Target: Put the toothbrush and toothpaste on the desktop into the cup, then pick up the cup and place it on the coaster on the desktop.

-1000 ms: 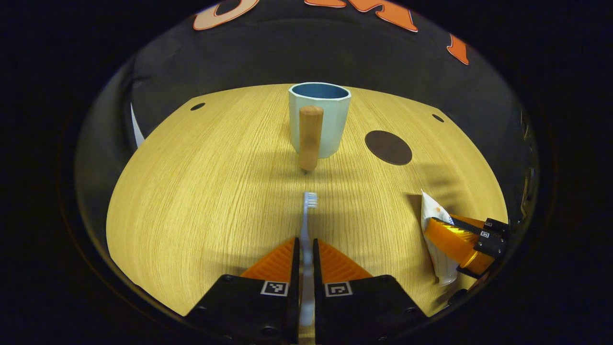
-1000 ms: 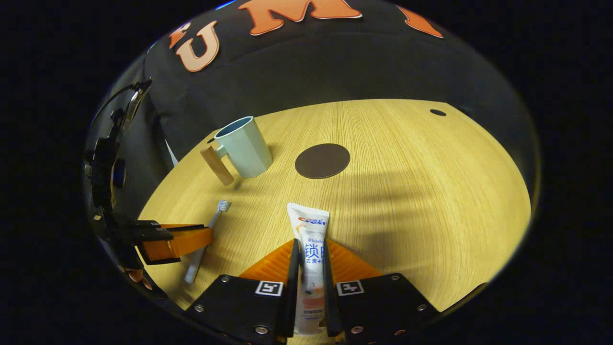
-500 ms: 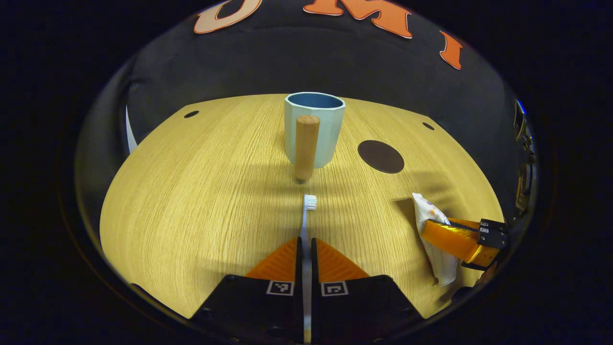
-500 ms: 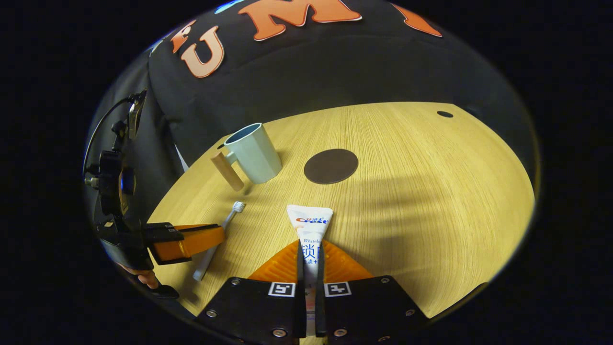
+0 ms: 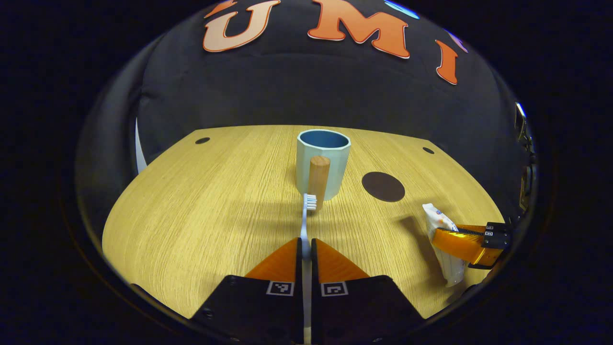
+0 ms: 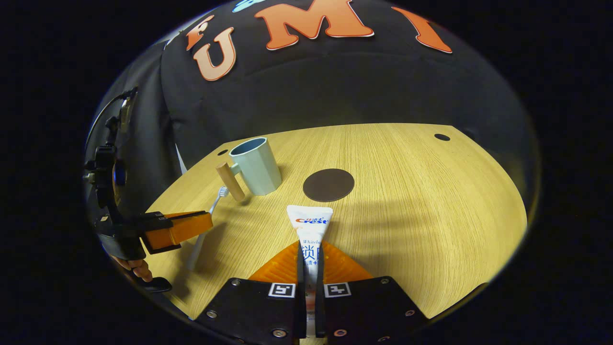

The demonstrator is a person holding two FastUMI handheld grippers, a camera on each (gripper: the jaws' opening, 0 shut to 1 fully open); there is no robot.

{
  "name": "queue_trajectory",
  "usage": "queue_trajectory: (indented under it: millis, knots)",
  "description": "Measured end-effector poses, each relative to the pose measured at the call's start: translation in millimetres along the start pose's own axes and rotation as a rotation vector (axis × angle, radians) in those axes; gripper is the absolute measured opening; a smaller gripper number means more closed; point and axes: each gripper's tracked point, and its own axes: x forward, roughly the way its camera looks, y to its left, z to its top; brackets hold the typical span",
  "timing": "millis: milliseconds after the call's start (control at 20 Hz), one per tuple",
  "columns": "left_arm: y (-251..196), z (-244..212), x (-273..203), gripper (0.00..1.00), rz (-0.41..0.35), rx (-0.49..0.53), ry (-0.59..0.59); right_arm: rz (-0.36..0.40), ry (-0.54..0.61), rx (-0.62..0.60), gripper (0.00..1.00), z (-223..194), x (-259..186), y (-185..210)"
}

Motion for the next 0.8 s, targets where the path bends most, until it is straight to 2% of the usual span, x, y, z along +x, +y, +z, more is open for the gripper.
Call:
queue_trajectory:
  millis: [650,800]
  knots:
    - [18.3,45.6,-8.6,0.06,0.009,-0.019,-0.303,0.026,-0.17,-0.031,0.07,43.2,-7.2,10.9]
    - [23.5,52.6,-5.3,0.05,0.014,-0.039,-0.321,0.032,-0.212,-0.041,0.07,55.1,-11.6,11.1]
